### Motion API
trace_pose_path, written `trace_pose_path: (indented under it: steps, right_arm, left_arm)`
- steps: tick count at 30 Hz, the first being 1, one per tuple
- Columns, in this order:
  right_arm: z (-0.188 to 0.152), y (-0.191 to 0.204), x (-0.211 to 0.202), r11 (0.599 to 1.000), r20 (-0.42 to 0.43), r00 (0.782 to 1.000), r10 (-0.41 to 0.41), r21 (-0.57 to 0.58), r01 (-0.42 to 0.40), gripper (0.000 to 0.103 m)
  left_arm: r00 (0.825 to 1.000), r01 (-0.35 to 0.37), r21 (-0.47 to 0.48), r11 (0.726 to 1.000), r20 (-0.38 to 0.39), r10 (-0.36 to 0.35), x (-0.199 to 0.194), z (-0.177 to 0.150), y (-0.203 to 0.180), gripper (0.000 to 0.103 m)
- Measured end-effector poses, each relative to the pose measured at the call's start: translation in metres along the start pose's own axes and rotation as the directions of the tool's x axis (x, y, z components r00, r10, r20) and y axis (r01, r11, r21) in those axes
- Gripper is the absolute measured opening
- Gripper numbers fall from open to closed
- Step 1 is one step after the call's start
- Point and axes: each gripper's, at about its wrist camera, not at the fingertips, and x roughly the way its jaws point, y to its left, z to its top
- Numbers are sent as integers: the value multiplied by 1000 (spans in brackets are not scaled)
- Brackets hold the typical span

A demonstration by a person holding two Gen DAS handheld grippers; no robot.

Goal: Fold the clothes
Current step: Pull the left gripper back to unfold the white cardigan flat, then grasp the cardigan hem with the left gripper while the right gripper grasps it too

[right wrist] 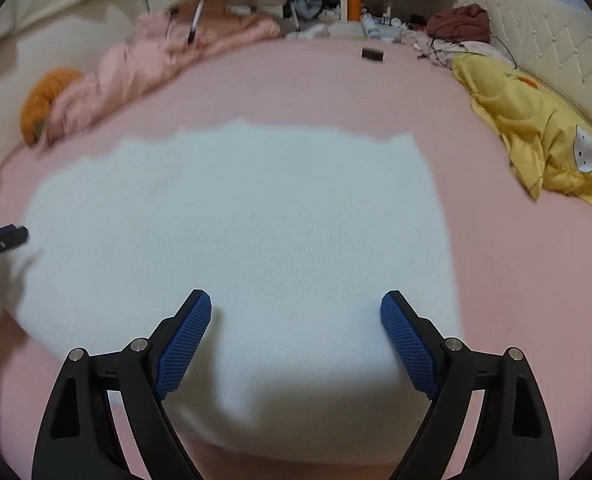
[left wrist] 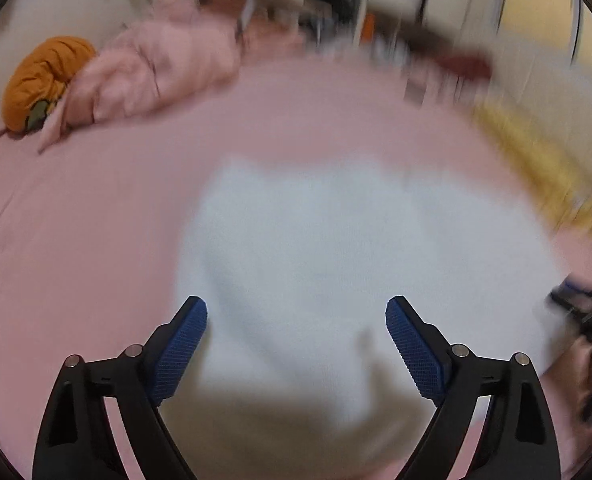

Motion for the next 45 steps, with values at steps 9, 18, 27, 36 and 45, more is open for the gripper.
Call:
trace_pose_path:
  steps: [9, 18, 27, 36, 45]
  right_arm:
    - [103, -104, 86, 924, -167, 960, 224, 348, -155, 87]
    - [114, -93, 139, 960, -267, 942, 203, 245, -137, 30]
    - [127, -71, 59, 963, -98, 965, 242, 145, -227, 11]
    - [114, -49, -51, 959, -39, 958, 284, 33, -283, 11]
    - [37, -26, -163, 897, -13, 898, 439, -41, -439, 11]
  left_arm:
    - [969, 107, -203, 973, -199, -148, 107, 110, 89, 100]
    - [940, 108, -171, 979, -304, -157, 155, 83, 66, 10]
    - [942, 294, -170, 941, -113, -315, 66, 92, 42, 10]
    - [869, 491, -147, 859, 22, -493, -78, 68, 26, 9]
    - [839, 531, -208, 821, -1, -544, -193, -36, 39, 9]
